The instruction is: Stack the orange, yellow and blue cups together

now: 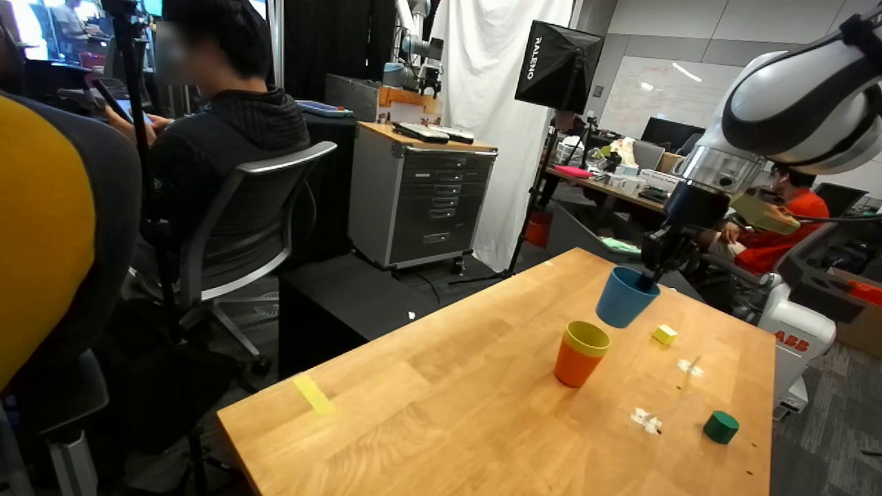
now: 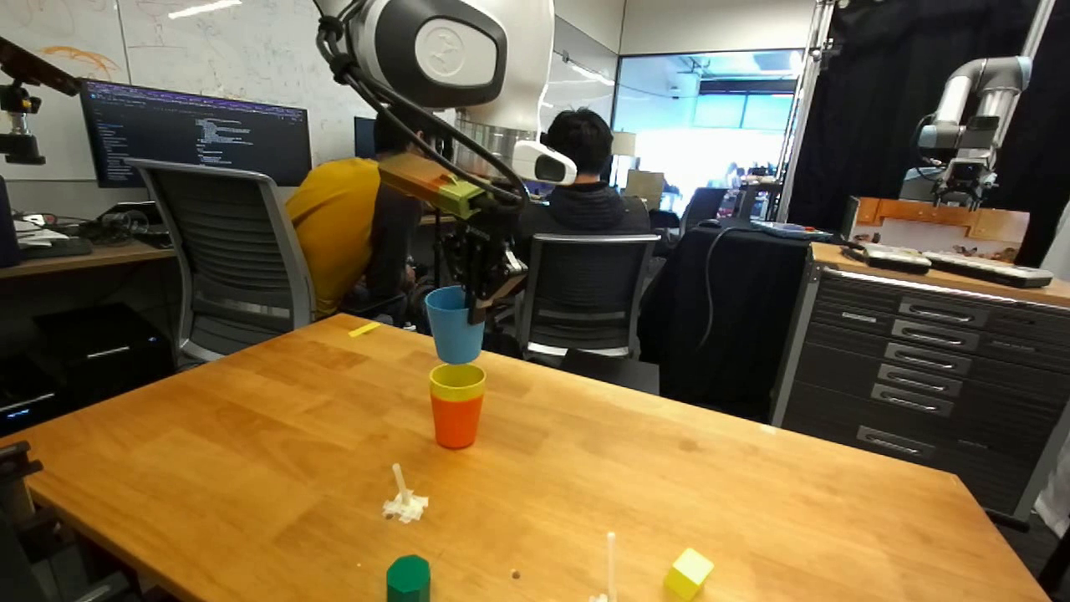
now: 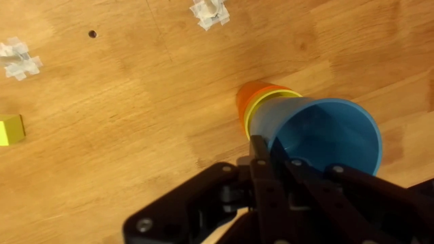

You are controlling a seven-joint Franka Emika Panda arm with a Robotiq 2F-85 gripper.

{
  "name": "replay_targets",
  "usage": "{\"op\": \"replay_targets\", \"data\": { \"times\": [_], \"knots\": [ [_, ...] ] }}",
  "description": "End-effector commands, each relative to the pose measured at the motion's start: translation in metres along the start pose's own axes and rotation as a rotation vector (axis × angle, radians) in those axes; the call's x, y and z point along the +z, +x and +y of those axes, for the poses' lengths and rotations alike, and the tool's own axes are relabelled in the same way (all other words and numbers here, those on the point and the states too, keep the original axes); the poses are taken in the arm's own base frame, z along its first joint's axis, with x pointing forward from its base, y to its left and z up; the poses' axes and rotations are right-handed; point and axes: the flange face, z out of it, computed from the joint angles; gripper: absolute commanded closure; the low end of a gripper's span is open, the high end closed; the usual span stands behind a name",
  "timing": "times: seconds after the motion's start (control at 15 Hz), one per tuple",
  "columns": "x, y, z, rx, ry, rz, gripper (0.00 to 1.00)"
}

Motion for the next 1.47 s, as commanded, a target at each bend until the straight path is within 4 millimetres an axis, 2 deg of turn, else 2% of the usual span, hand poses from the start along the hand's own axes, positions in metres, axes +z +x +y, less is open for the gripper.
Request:
{"op": "replay_targets", "data": {
  "times": [0.0, 0.27, 0.6, 1.4],
  "knots": [
    [0.006, 0.018, -0.011, -0.013, 0.01, -0.023, 0.96],
    [0.019, 0.027, -0.015, -0.014, -0.001, -0.028, 0.96],
    [0.032, 0.033, -0.009, -0.01, -0.011, -0.046, 0.97],
    [0.068, 0.036, -0.008, -0.03, -0.028, -0.123, 0.96]
  ]
}}
